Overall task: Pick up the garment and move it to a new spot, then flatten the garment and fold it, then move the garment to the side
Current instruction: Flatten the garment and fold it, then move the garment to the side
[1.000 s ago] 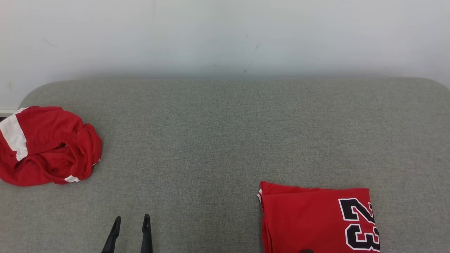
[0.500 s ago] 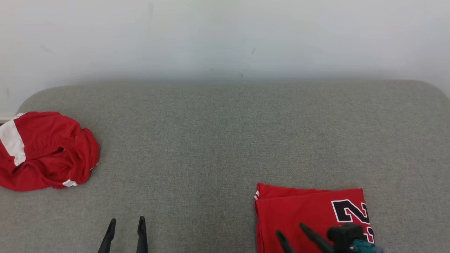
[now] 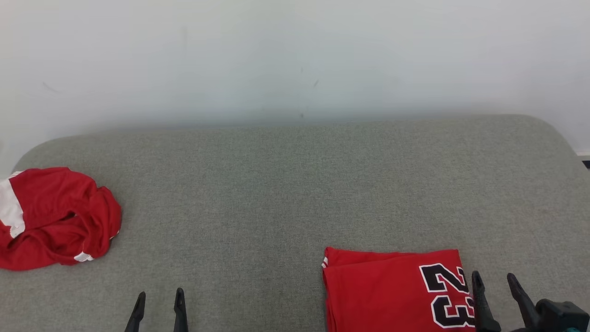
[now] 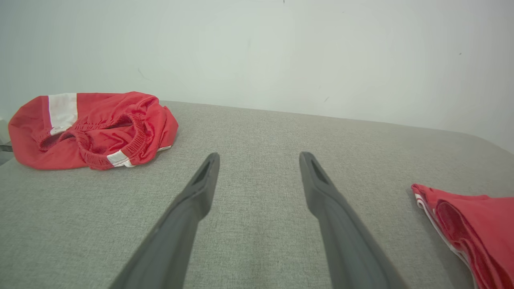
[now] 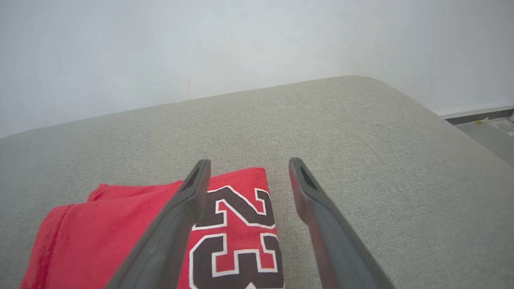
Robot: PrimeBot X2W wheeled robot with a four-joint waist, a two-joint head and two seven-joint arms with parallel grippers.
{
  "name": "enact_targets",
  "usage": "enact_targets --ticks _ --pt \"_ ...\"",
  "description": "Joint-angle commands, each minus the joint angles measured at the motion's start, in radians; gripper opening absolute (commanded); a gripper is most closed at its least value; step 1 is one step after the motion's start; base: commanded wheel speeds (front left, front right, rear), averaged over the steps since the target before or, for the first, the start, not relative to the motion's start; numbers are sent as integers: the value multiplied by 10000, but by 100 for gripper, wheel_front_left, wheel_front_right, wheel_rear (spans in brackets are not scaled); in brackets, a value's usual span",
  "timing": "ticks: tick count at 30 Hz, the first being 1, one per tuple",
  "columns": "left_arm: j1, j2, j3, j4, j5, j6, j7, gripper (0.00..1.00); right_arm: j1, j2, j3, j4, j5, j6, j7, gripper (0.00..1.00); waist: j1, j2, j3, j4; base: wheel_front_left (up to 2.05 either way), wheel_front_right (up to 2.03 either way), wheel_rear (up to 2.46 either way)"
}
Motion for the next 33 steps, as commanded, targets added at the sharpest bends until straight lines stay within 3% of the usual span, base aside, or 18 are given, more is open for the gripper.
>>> enact_targets --ticks 1,12,25,33 --pt "122 -11 8 13 -60 35 -31 100 -155 34 -59 100 -229 -15 -211 100 0 0 -71 -44 0 0 0" --pt "441 -10 114 22 -221 245 -31 100 135 29 -73 1065 -1132 -17 -2298 100 0 0 -419 -148 0 0 0" --pt "629 -11 374 104 -96 287 -31 100 -94 -177 1080 1033 -850 -17 -2485 100 0 0 -571 -200 0 0 0" --pt "635 -11 309 67 -25 258 -31 100 -148 -245 1204 875 -733 -17 -2351 100 0 0 -577 -115 0 0 0"
